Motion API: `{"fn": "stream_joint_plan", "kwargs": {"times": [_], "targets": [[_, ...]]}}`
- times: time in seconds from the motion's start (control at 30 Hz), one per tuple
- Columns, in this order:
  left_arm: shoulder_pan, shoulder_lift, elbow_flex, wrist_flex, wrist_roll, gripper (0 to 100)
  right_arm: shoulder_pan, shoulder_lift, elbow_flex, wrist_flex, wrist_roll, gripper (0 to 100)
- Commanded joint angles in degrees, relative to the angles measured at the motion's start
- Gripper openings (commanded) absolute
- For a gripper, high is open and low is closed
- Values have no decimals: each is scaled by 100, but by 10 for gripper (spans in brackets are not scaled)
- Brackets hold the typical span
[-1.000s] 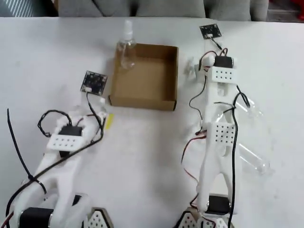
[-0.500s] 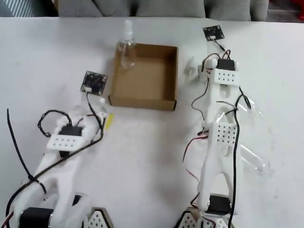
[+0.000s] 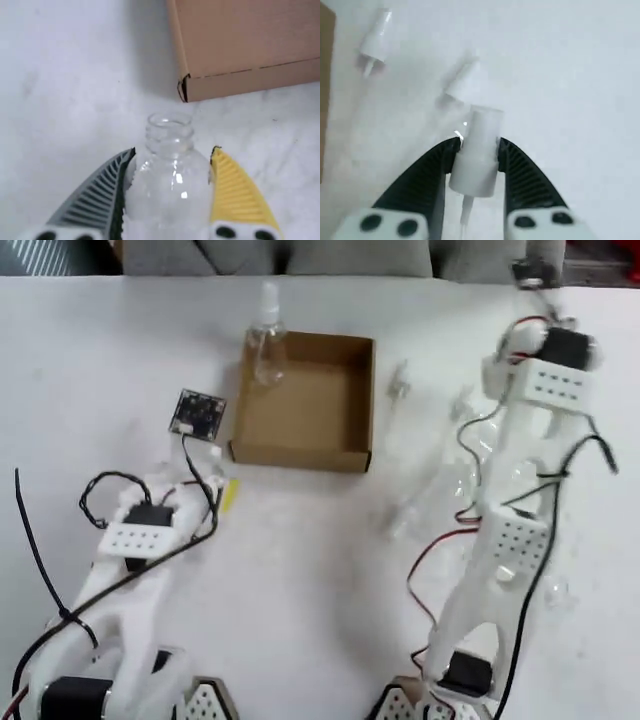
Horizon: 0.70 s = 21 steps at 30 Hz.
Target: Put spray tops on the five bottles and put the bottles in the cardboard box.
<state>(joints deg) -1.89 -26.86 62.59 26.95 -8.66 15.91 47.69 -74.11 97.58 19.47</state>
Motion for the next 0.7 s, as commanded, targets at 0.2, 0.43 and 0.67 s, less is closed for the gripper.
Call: {"fn": "stream_joint_plan", "kwargs": {"times": [0.2,0.43,0.67], "targets": [[-31,-242,-62,-158,62,20,734,-2774,2426,189,-9,16],[251,-277,-70,-158,88,20,277,-5130,4360,145,-18,16],[611,-1042,-158,-105,114,20,-593,-6659,4923,-268,-26,16]]}}
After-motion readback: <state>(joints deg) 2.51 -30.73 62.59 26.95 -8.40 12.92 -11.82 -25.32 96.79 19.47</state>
